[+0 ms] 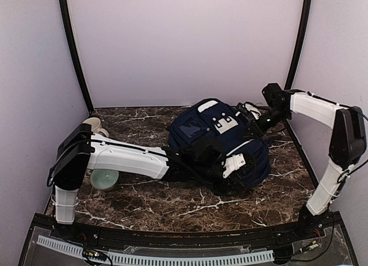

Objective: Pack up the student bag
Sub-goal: Zip the upper front pocket of the bag in the student bag, then pick up the student bag from the center of the board.

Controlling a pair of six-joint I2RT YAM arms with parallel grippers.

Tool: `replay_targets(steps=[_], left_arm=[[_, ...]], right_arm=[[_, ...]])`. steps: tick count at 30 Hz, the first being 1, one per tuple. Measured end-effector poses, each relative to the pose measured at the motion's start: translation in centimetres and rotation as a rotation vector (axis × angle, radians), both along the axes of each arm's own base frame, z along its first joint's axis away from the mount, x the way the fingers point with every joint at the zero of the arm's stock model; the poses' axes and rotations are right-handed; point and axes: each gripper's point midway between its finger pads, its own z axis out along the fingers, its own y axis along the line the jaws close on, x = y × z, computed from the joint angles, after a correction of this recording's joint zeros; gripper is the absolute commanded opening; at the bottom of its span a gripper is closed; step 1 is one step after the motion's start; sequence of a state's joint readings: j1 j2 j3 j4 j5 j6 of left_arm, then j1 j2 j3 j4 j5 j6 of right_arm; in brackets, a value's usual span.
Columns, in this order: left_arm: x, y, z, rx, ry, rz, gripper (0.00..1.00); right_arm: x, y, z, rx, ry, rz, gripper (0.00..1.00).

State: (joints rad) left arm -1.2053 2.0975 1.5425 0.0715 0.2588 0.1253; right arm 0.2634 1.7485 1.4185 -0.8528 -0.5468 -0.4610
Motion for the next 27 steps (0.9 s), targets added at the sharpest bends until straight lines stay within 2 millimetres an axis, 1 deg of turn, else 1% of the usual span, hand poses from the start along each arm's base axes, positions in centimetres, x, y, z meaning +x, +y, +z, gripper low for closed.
replay_targets(steps=[3, 5, 8, 9, 10, 12, 15, 18, 23, 25, 27], left_arm=[[0.5, 2.0, 1.9, 0.011, -0.088, 0.026, 0.41], [1.6, 2.8, 2.6, 0.022, -0.165, 0.063, 0.42], [3.3, 3.5, 2.4, 0.060, -0.265, 0.104, 0.43], [3.9, 3.7, 2.1, 0.079, -0.294, 0.114, 0.43], [4.3, 3.8, 1.8, 0.091, -0.312, 0.118, 0.43], [5.3, 3.7, 1.0, 0.117, -0.344, 0.119, 0.43], [6.7, 3.0, -0.4, 0.142, -0.368, 0.110, 0.43], [8.0, 2.2, -1.7, 0.164, -0.383, 0.108, 0.41], [10.1, 1.4, -3.4, 0.200, -0.431, 0.133, 0.26], [10.5, 1.5, -4.0, 0.216, -0.444, 0.139, 0.18], [10.3, 1.4, -4.2, 0.222, -0.455, 0.137, 0.10]], right_arm=[[-0.7, -3.0, 1.7, -0.044, -0.088, -0.070, 0.41], [-0.9, -4.8, 2.0, -0.075, -0.119, -0.118, 0.43], [-0.7, -7.1, 0.9, -0.122, -0.111, -0.182, 0.47], [-0.6, -7.5, 0.0, -0.138, -0.093, -0.192, 0.48], [-0.4, -8.3, -0.4, -0.148, -0.082, -0.214, 0.48], [-0.3, -9.3, -1.6, -0.168, -0.057, -0.241, 0.49], [-0.7, -9.7, -2.5, -0.182, -0.035, -0.253, 0.49], [-0.8, -9.7, -2.8, -0.182, -0.028, -0.256, 0.49], [-1.3, -9.3, -2.8, -0.159, -0.029, -0.246, 0.45], [-2.0, -9.1, -2.7, -0.147, -0.029, -0.238, 0.43], [-3.1, -9.0, -2.5, -0.133, -0.025, -0.226, 0.42]])
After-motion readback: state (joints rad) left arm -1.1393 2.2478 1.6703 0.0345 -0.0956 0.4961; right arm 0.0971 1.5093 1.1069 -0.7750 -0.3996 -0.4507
